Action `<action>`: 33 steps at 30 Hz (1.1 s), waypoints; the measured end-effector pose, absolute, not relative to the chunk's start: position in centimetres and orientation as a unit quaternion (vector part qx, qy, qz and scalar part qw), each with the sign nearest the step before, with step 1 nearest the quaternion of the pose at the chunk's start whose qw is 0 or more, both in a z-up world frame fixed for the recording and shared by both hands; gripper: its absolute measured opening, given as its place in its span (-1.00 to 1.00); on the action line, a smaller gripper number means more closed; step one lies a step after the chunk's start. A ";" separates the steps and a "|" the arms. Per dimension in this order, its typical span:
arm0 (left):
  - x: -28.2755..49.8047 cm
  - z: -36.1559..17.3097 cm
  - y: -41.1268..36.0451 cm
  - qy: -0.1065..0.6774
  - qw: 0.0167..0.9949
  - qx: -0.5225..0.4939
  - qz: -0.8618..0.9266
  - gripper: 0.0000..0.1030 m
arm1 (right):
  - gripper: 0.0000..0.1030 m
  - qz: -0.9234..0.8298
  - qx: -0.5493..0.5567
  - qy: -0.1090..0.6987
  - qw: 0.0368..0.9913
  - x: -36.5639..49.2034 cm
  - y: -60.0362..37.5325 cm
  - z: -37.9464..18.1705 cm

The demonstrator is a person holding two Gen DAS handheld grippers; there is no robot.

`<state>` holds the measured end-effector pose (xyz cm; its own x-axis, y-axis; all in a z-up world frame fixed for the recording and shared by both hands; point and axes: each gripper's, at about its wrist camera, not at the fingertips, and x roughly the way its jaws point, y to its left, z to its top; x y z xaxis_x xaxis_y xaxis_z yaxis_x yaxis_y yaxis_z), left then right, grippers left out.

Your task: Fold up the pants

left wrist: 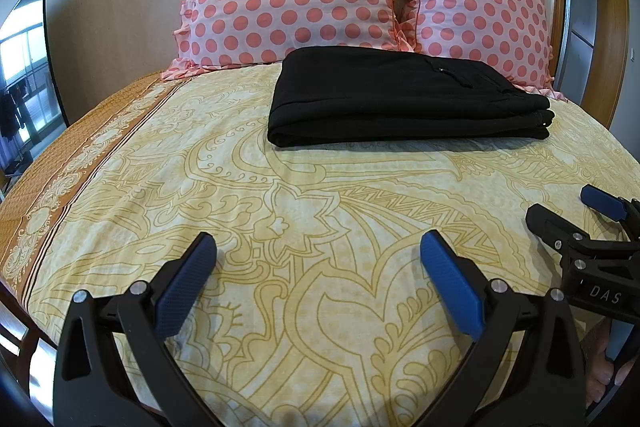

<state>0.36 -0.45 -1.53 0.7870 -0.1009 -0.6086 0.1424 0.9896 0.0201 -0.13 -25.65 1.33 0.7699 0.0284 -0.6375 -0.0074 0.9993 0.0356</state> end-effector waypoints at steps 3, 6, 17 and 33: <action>0.4 -1.5 -0.5 0.320 0.945 0.032 -0.064 0.97 | 0.97 0.010 0.016 0.339 0.941 -0.1 -25.7 1.3; 0.4 -1.5 -0.5 0.320 0.945 0.032 -0.064 0.97 | 0.97 0.010 0.015 0.339 0.941 -0.1 -25.7 1.3; 0.4 -1.5 -0.5 0.320 0.945 0.032 -0.064 0.97 | 0.97 0.010 0.015 0.339 0.941 -0.1 -25.7 1.3; 0.6 -1.4 -0.5 0.327 0.942 0.032 -0.062 0.97 | 0.97 0.010 0.015 0.339 0.941 -0.1 -25.7 1.3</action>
